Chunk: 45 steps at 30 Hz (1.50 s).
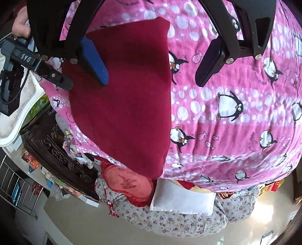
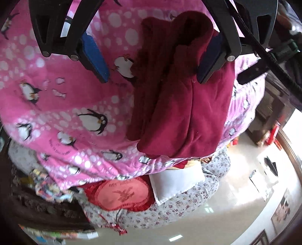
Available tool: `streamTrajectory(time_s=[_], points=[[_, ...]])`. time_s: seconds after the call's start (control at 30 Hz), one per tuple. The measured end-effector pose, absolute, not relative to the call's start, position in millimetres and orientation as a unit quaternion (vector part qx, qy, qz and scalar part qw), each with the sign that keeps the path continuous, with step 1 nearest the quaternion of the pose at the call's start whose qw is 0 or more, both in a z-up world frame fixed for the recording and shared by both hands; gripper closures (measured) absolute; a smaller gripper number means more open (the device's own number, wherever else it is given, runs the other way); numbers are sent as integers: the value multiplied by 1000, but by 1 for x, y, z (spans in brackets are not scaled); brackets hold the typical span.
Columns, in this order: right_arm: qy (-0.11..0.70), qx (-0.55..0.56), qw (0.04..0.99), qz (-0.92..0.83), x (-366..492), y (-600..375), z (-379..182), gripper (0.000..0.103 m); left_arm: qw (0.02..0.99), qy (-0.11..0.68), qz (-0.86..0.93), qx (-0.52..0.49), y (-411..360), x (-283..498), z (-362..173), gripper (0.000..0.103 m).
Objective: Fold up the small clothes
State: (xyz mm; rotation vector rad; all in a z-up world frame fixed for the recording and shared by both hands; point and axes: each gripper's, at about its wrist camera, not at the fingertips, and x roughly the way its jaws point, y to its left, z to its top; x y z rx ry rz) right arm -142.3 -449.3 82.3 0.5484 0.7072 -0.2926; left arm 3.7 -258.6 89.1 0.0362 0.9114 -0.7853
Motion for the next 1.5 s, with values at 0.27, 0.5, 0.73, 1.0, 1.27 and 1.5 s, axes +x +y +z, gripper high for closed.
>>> streamTrajectory(time_s=[0.27, 0.5, 0.73, 1.0, 1.27, 1.5], points=[[337, 294, 888, -108, -115, -466, 64, 6, 808, 449, -382, -10, -276, 26, 62, 8], [325, 327, 886, -51, -98, -468, 48, 30, 779, 467, -416, -46, -286, 37, 47, 29], [315, 278, 906, -50, -114, -441, 86, 51, 785, 445, -432, -20, -270, 12, 81, 54], [326, 268, 907, 9, -147, -380, 117, 52, 796, 447, -407, -1, -199, -43, 123, 54], [391, 219, 894, 20, -159, -323, 81, 41, 801, 478, -359, 30, -154, -79, 79, 53], [357, 124, 923, -68, -202, -308, 103, 35, 842, 436, -309, 72, -141, -94, 73, 39]])
